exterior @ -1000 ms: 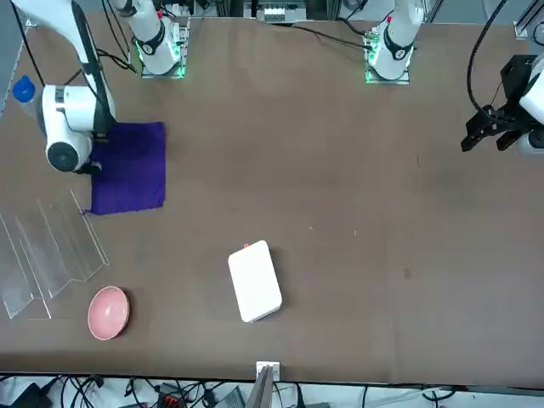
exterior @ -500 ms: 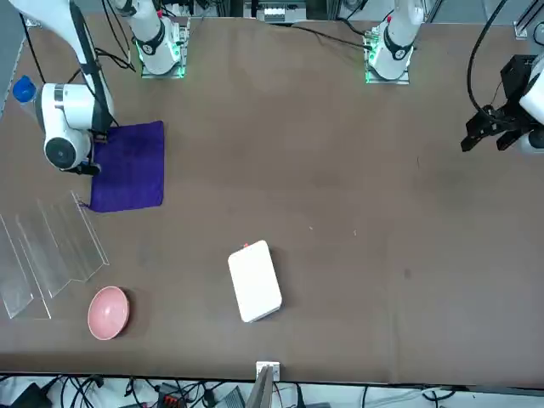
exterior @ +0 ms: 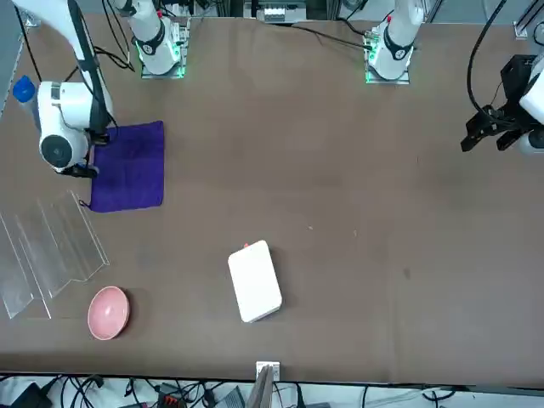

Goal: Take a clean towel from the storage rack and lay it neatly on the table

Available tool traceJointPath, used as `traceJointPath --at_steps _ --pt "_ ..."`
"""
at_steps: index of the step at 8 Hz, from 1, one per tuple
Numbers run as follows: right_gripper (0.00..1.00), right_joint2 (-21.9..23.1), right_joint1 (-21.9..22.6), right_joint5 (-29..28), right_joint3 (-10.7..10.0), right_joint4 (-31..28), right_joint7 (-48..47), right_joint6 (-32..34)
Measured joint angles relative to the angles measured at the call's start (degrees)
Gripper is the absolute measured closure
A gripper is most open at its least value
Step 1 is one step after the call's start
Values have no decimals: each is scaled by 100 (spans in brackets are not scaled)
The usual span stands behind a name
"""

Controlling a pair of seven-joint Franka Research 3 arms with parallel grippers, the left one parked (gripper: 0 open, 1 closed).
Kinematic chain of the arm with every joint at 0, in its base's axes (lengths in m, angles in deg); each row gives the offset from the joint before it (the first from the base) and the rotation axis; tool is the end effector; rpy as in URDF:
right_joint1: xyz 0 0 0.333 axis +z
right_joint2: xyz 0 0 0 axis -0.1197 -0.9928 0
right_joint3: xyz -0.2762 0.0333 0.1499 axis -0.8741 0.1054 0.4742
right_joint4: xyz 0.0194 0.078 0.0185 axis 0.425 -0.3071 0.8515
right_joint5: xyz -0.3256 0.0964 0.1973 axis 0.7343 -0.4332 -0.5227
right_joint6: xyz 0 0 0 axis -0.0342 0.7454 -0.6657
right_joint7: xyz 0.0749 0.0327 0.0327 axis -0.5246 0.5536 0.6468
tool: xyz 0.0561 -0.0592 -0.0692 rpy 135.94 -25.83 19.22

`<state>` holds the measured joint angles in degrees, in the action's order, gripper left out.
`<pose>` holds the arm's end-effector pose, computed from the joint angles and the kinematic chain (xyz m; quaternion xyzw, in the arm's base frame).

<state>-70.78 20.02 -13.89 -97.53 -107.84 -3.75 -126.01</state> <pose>0.4744 -0.1035 0.2791 0.9539 -0.0529 -0.2279 0.1882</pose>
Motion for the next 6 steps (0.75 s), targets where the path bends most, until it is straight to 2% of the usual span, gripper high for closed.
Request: traceJointPath --at_steps 3,5,6 --pt "0 335 581 -1326 55 1745 16 1239" --pt "0 347 645 -1705 55 2637 279 1902" --pt "0 375 624 -1801 74 2990 481 2008"
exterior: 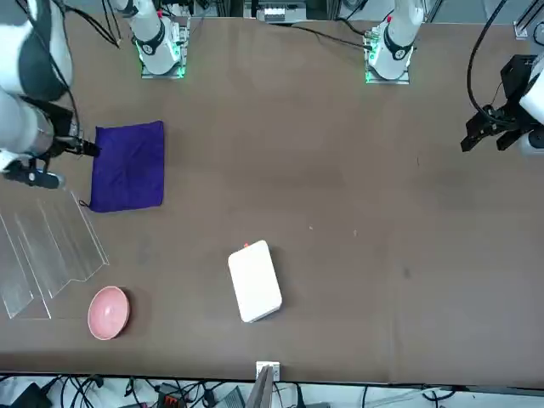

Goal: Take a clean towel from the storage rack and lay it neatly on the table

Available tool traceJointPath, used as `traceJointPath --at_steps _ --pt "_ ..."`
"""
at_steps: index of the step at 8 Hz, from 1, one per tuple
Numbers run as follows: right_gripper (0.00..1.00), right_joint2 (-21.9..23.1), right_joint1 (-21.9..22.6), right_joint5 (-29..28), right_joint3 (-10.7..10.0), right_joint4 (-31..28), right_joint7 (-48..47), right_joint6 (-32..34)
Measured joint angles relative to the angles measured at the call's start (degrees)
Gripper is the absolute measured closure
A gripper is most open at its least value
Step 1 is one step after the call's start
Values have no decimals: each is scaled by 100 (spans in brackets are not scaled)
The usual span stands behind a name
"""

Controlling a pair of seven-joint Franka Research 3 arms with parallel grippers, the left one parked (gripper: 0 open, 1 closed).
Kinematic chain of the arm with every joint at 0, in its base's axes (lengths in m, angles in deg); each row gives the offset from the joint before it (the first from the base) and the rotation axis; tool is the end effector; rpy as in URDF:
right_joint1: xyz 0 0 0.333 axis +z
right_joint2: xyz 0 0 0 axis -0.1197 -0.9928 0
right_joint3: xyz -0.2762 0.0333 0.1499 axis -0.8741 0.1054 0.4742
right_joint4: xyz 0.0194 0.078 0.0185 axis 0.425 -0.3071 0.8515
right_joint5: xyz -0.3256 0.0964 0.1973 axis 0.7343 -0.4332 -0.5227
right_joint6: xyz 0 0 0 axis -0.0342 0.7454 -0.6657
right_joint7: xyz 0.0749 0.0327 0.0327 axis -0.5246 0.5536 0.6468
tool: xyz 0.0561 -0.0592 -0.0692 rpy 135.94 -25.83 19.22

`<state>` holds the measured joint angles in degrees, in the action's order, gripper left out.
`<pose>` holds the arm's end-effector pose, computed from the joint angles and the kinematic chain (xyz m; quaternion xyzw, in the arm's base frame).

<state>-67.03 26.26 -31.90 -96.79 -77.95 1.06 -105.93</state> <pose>0.5628 -0.0214 0.5064 0.9904 -0.0550 -0.1149 0.0539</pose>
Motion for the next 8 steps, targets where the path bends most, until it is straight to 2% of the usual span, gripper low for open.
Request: traceJointPath --at_steps 1,2,3,4,5,6,8 --pt "0 113 -141 -90 165 275 99 79" --pt "0 360 -572 -154 645 395 208 184" --pt "0 672 -1137 -164 1288 394 361 244" --pt "0 897 -1503 -216 1723 369 465 262" --pt "0 1001 -1708 -388 1960 317 511 262" --pt "0 1004 -1783 -499 2046 260 535 253" --pt "0 946 -1803 -488 2054 200 588 231"
